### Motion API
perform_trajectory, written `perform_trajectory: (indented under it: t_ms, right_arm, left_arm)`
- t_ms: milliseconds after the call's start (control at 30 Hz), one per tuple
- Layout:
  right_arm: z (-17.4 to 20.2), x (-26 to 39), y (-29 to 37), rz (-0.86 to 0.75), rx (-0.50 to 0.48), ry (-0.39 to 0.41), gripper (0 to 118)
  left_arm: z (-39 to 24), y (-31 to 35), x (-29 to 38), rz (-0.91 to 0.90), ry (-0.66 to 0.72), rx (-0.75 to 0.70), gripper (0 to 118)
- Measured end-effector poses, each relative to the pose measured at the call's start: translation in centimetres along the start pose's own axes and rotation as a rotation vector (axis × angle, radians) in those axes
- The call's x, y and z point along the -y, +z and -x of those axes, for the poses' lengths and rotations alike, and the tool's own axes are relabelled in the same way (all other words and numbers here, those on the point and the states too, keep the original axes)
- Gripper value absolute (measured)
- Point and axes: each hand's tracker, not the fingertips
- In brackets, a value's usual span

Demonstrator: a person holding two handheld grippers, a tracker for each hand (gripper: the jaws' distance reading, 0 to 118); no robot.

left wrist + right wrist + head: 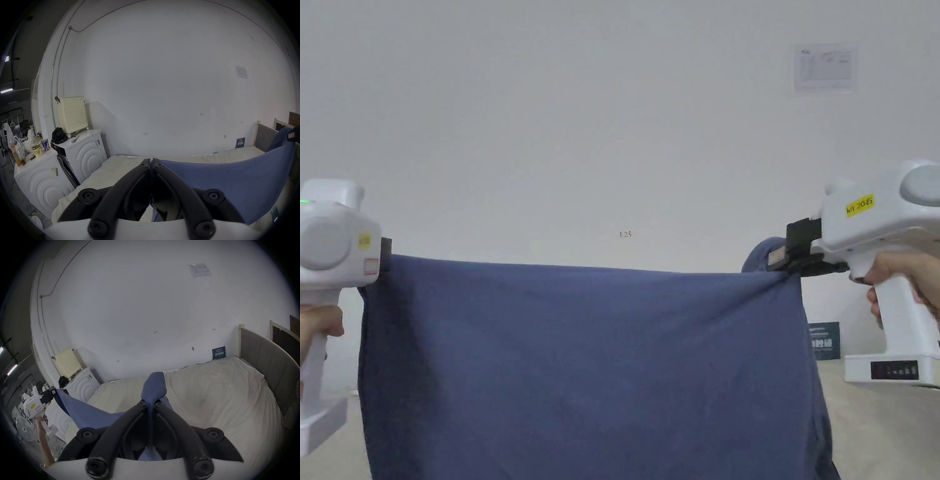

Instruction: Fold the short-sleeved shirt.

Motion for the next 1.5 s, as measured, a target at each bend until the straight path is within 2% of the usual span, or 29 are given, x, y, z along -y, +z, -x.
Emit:
perform_trajectory:
  t_ms: [100,167,367,467,533,600,833,867,933,1000,1167,1267,1433,1500]
  right_arm:
    - [0.6,-2.2,-2.4,-0.001,0.023,0.017,1]
    - [1.0,-3.1,-3.7,0.002,0.053,0.015,1]
    - [0.8,-5.4,-6.1,-0.067,-0.005,-0.01,1]
    - [0.0,-5.1,-8.1,-0.058,0.001,-0.065,1]
    - [-0.6,-3.7,-9.6,-0.023,0.007,-0.049,1]
    - [-1.4,-1.6,-11.2,0.014,0.023,-0.033,1]
    - [-5.7,8.4,-14.8,0.175,0.064,-0.131,1]
    - [-6.4,10.0,-14.9,0.197,0.08,-0.142,1]
    - [-7.7,13.4,-15.0,0.259,0.115,-0.18,1]
    - [-8.8,16.7,-14.7,0.274,0.09,-0.197,1]
    - [-10.4,24.0,-11.5,0.325,0.11,-0.242,1]
    - [-10.7,27.3,-8.5,0.338,0.119,-0.272,1]
    - [-10.9,32.4,-4.1,0.369,0.125,-0.257,1]
    - [-12.3,33.8,-3.0,0.379,0.129,-0.252,1]
  left_arm:
    - [-0.7,-2.1,-1.6,-0.022,-0.05,-0.019,0]
    - [-0.7,-3.4,-2.5,-0.031,-0.035,-0.018,0]
    - [-0.6,-6.9,-4.8,-0.074,-0.063,-0.023,0]
    - [-0.7,-7.4,-3.5,-0.1,-0.077,-0.02,0]
    - [-1.1,-8.9,-2.1,-0.059,-0.085,-0.023,0]
    - [-1.1,-10.0,-0.1,-0.024,-0.084,-0.012,0]
    - [-1.6,-10.7,10.8,0.175,-0.04,0.037,0]
    - [-1.7,-10.2,12.2,0.151,-0.037,0.043,0]
    - [-2.3,-9.2,15.6,0.202,-0.132,0.049,0]
    - [-2.4,-7.8,18.7,0.234,-0.156,0.019,0]
    - [-0.6,-4.3,26.4,0.371,-0.058,0.064,0]
    - [0.0,-1.5,29.7,0.418,-0.089,0.075,0]
    - [0.8,3.7,33.9,0.464,-0.086,0.089,0]
    - [1.2,5.1,35.4,0.485,-0.096,0.089,0]
